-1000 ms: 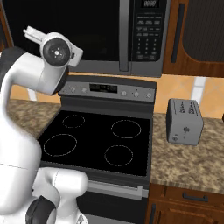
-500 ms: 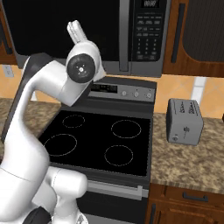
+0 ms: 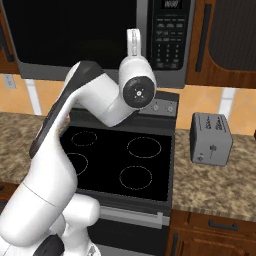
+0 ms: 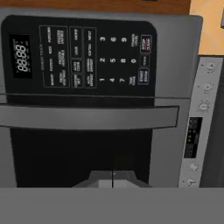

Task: Open the microwave, place the bowl with waffle inside the microwave, then close the microwave door and turn it on.

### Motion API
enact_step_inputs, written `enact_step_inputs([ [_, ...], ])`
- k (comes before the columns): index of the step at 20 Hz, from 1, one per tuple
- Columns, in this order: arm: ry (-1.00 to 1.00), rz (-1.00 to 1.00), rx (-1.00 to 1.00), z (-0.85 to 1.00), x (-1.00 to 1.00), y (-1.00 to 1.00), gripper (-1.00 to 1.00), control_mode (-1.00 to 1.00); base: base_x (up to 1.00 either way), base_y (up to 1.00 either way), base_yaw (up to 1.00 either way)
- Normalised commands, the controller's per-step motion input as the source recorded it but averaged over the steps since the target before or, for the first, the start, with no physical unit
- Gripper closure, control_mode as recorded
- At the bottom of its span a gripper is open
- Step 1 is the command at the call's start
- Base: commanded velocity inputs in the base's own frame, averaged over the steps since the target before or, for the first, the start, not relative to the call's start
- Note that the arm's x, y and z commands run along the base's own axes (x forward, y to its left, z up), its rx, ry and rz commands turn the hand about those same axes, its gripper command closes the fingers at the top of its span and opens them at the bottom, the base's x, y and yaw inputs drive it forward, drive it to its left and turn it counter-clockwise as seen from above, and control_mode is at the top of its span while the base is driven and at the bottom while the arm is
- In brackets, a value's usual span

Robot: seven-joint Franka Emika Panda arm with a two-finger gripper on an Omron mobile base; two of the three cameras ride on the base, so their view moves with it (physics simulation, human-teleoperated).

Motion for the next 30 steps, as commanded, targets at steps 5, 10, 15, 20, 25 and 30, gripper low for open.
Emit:
enact_step_inputs([
  [5,0.00,0.00,0.00,-0.32,0.23,-0.16,1.00,-1.00,0.00,0.00,0.00],
  [10,-0.01,0.00,0.00,-0.14,0.32,-0.36,1.00,-1.00,0.00,0.00,0.00],
  [15,-0.03,0.00,0.00,-0.06,0.27,-0.34,1.00,-1.00,0.00,0.00,0.00],
  [20,-0.02,0.00,0.00,-0.19,0.31,-0.21,1.00,-1.00,0.00,0.00,0.00],
  [25,-0.05,0.00,0.00,-0.06,0.33,-0.09,1.00,-1.00,0.00,0.00,0.00],
  [30,-0.01,0.00,0.00,-0.03,0.45,0.00,1.00,-1.00,0.00,0.00,0.00],
])
